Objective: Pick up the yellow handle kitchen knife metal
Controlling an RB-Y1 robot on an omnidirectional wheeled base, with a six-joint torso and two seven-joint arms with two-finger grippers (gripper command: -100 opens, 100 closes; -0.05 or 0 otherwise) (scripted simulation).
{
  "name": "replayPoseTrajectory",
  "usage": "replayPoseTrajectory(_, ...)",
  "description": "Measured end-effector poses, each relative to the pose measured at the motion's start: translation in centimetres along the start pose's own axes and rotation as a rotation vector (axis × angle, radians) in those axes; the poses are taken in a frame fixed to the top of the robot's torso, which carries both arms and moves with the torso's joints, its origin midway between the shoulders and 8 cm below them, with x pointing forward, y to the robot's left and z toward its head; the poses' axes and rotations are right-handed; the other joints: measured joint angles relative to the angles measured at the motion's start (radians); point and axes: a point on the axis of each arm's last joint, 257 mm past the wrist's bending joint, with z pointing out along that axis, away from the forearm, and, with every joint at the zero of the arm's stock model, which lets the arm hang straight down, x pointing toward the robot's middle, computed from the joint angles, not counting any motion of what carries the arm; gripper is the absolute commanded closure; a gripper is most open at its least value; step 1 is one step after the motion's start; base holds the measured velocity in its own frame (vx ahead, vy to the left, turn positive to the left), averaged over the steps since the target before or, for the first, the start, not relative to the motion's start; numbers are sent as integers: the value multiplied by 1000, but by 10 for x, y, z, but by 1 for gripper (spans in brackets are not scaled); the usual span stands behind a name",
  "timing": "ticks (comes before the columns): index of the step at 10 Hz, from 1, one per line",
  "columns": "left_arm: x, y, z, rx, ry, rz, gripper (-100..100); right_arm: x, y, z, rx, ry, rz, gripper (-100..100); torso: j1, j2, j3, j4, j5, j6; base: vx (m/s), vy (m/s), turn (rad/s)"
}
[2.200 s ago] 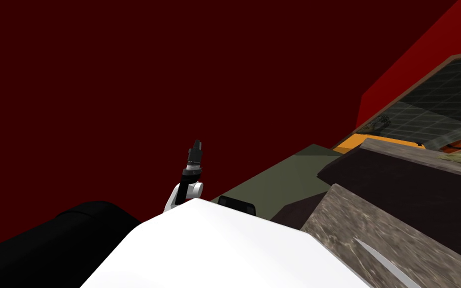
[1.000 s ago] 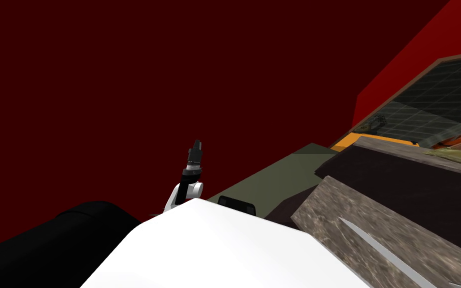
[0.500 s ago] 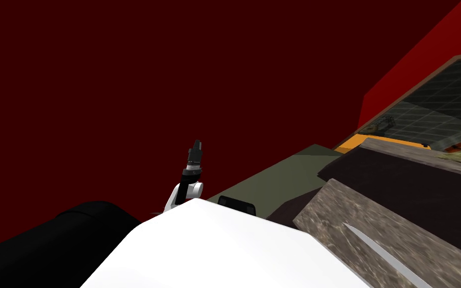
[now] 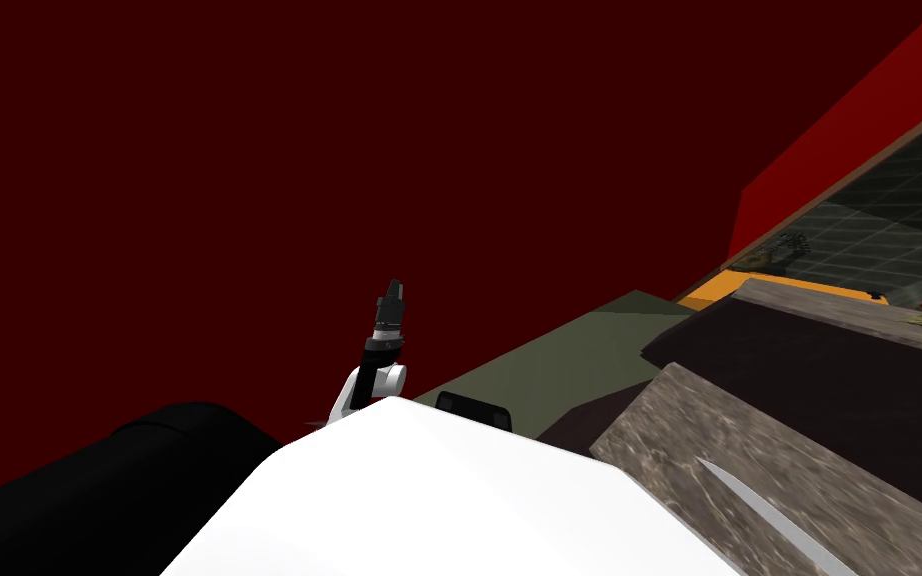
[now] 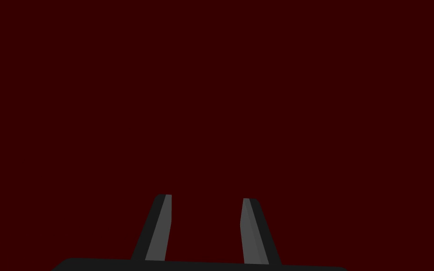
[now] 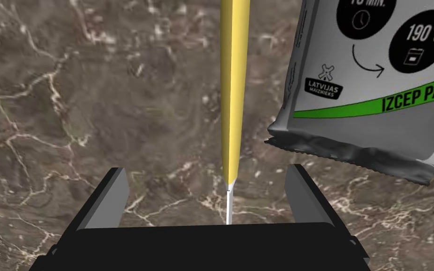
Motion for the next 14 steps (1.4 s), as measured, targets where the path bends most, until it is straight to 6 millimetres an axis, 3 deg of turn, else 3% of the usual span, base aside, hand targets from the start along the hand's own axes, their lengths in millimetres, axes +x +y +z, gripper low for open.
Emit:
replayPoseTrajectory(1, 0, 0, 0, 0, 0, 0, 0, 5, 4, 4, -6, -3, 7, -100, 0, -1, 0, 0, 0, 0, 9, -2, 19)
replayPoseTrajectory(2, 0, 0, 0, 0, 0, 0, 0, 5, 5, 4, -9, -4, 5, 100, 0, 0, 0, 0, 0, 0, 0, 0, 0)
replayPoseTrajectory(6, 0, 0, 0, 0, 0, 0, 0, 5, 5, 4, -9, -4, 5, 100, -1, 0, 0, 0, -1, 0, 0, 1, -3)
replayPoseTrajectory(7, 0, 0, 0, 0, 0, 0, 0, 5, 5, 4, -9, -4, 5, 0, -1, 0, 0, 0, 0, 0, 0, 0, 0)
replayPoseTrajectory(8, 0, 0, 0, 0, 0, 0, 0, 5, 5, 4, -9, -4, 5, 100, -1, 0, 0, 0, 0, 0, -21, 5, -74)
replayPoseTrajectory(14, 0, 0, 0, 0, 0, 0, 0, -20, -9, -8, 10, -1, -24, 100, 0, 1, 1, 0, 0, 0, -13, 1, -43)
